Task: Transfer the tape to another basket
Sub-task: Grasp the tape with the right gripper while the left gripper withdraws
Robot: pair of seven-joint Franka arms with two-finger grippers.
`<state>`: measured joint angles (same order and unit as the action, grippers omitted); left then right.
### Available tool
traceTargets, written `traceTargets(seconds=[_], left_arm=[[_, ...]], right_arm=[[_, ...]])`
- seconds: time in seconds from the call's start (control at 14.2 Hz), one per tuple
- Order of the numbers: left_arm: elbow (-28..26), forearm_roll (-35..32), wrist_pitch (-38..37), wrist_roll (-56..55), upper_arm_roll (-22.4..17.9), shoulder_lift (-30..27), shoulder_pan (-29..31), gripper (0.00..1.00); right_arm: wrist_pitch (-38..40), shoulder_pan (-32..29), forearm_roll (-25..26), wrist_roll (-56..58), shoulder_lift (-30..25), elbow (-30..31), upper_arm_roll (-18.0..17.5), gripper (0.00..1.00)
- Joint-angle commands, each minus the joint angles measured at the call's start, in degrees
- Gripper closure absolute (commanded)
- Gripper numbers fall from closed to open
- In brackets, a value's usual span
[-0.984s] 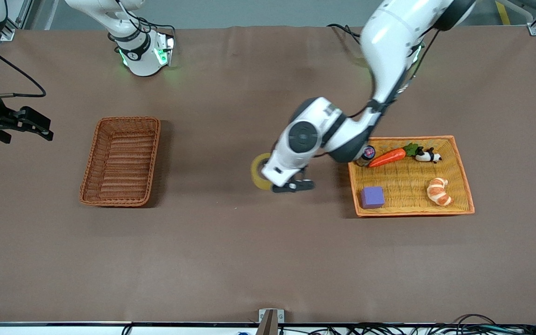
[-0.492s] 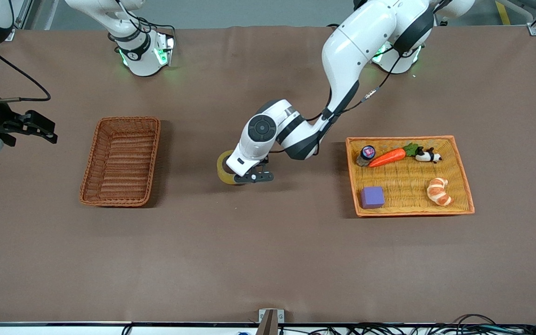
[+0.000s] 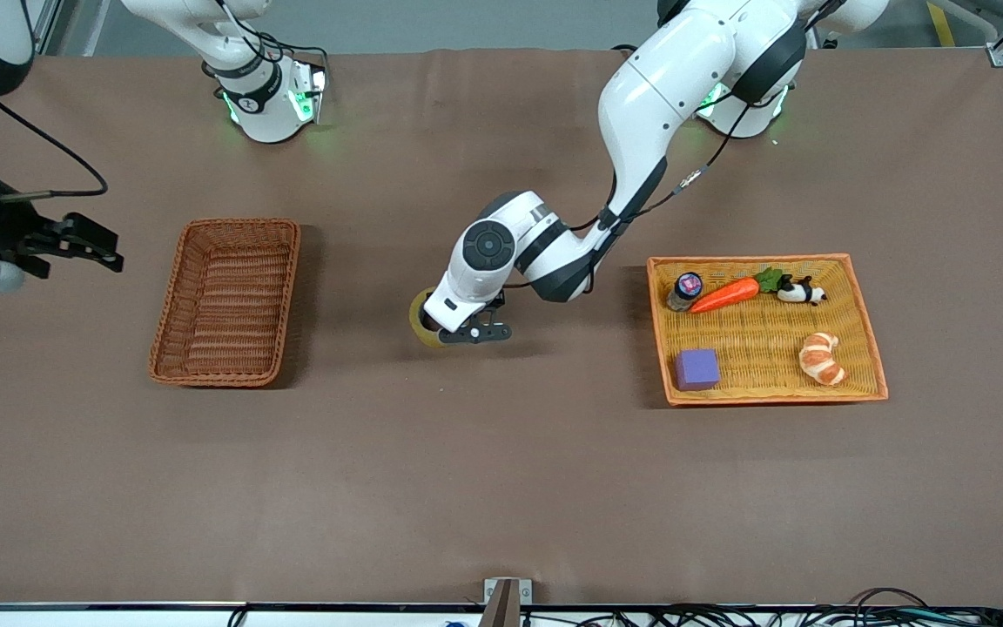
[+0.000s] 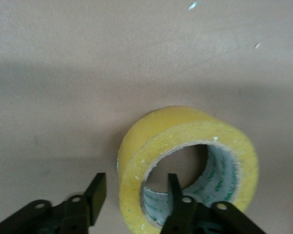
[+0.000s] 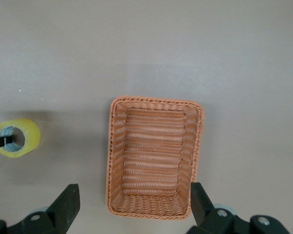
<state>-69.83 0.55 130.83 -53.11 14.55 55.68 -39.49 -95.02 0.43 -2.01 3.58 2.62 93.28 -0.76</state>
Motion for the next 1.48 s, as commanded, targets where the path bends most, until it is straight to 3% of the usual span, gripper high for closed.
traceTargets(seconds=[0.0, 0.21, 0.42, 0.56, 0.77, 0.98, 1.12, 1.26, 1.41], left_arm=[[-1.36, -0.99, -4.67, -1.38, -0.4, -4.77, 1.68, 0.0], [-3.73, -1.16, -14.17, 0.98, -0.49, -11.8, 5.89, 0.0], [-7.5, -1.42, -20.94, 4.75, -0.4, -19.09, 12.74, 0.0], [-13.72, -1.51, -21.58, 9.5, -0.31, -25.49, 17.58, 0.0], [-23.57, -1.51, -21.58, 16.88, -0.31, -36.05, 24.79, 0.0], [-27.98, -1.51, -22.1, 24.09, 0.04, -44.31, 32.7, 0.0], [-28.44, -1.51, -23.85, 27.43, 0.12, -48.98, 36.48, 0.0], [-28.35, -1.43, -27.19, 31.29, 0.04, -52.67, 38.16, 0.0], [-28.35, -1.34, -29.13, 35.25, -0.14, -55.75, 39.4, 0.0]], right_arm=[[-4.63, 2.55, -1.58, -1.02, 2.2, 3.47, -0.38, 0.0], [-13.85, 3.79, -2.38, -4.7, 3.88, 11.19, -4.06, 0.0], [-24.13, 3.97, -2.38, -13.82, 3.88, 19.54, -12.39, 0.0], [-29.93, 5.1, -1.51, -20.5, 6.32, 22.98, -16.97, 0.0], [-39.96, 7.92, -0.54, -29.39, 13.44, 24.58, -19.45, 0.0], [-45.77, 11.69, 0.86, -38.88, 19.69, 24.41, -19.98, 0.0], [-46.66, 11.36, 6.03, -42.23, 22.59, 23.88, -20.94, 0.0], [-47.1, 11.7, 7.11, -45.92, 23.74, 23.62, -21.64, 0.0], [-48.41, 11.62, 8.94, -48.66, 28.73, 20.9, -23.05, 0.0]])
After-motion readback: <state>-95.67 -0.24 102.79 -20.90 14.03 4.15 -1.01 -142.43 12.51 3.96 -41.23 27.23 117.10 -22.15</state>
